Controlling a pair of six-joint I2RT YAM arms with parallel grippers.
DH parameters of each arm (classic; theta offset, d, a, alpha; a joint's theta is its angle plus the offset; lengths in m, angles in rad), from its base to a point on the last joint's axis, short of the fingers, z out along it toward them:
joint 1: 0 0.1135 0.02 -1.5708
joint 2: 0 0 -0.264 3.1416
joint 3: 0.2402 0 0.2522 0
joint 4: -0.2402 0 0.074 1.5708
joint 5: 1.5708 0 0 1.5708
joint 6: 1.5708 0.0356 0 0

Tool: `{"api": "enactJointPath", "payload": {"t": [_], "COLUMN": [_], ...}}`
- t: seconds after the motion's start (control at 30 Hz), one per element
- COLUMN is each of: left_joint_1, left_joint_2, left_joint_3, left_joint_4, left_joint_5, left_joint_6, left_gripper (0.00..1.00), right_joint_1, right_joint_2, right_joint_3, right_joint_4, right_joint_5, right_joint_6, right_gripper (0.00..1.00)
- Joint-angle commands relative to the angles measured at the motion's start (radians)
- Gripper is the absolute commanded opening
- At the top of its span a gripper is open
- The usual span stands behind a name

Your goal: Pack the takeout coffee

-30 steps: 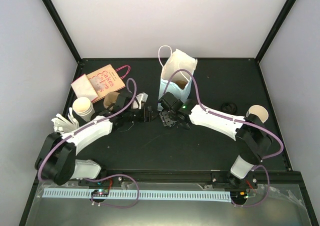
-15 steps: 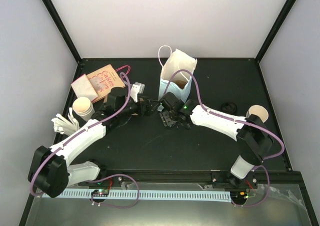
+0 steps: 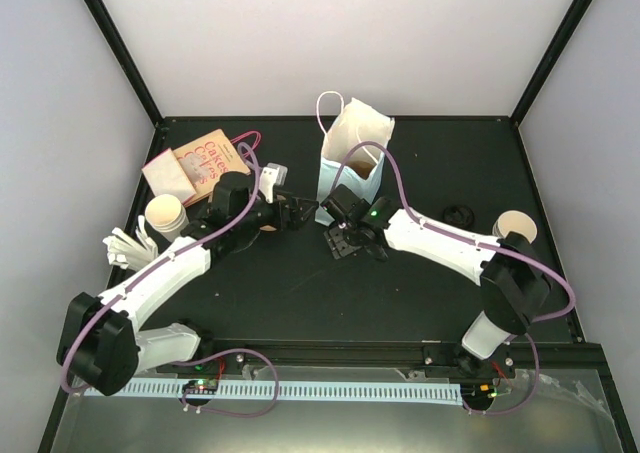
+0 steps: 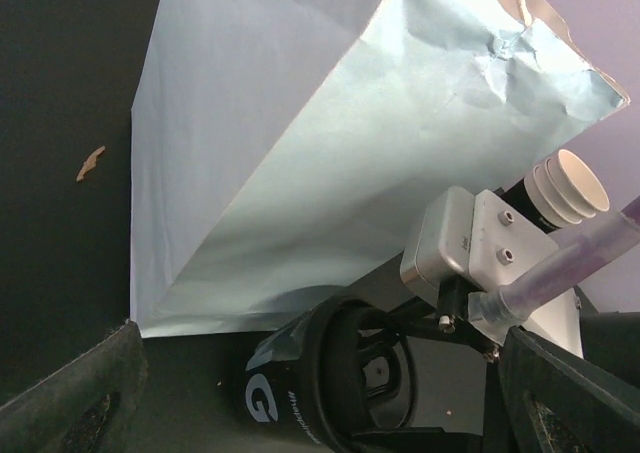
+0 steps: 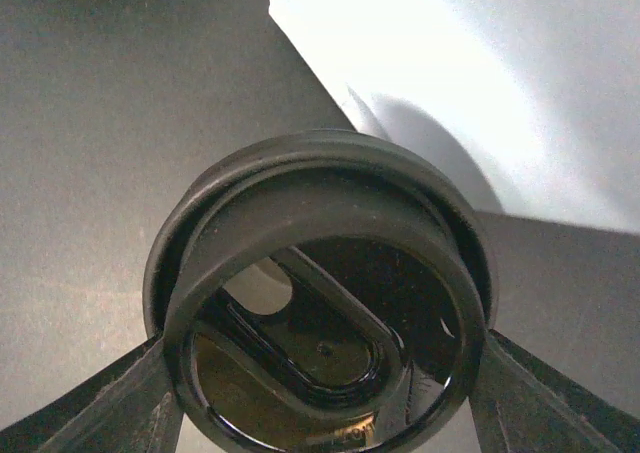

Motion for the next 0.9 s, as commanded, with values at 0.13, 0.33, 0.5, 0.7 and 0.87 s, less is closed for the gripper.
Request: {"api": "enactJointPath", "payload": {"t": [0.13,0.33,0.5,0.7,0.87], "left_joint_1": [0.009,0.009,0.009,0.01,0.016], "left_joint_2": [-0.038,-0.029,-0.024,-0.016,0.005], "left_joint_3": [0.046,0.047,0.047,0.048,0.041], "left_joint_4": [-0.031,-0.032,-0.035,-0.057,-0.086], "left_joint_5": [0.025,0.049,0.075,0.125,0.165], "left_joint_6": [0.012,0.004,-0.006,-0.018,-0.029], "left_gripper": [0.99,0.99,0.99,0.99,0.99], "right_joint_1": [-0.004,-0.004,-0.003,-0.004,-0.003], "right_joint_2": [-0.027,-0.049,-0.057,-0.031,-0.02], "right_joint_3": [0.02,0.062,0.095,0.136,0.143], "right_joint_4": [-0.207,-0.243,-0.284,-0.395,-0.443], "right_joint_5": [-0.036,-0.014,-0.037,-0.063,-0.095], "right_joint_6": [-0.015,-0.009,-0.017,-0.03,-0.043], "right_gripper": [0.74,0.74,0.74,0.74,0.74]}}
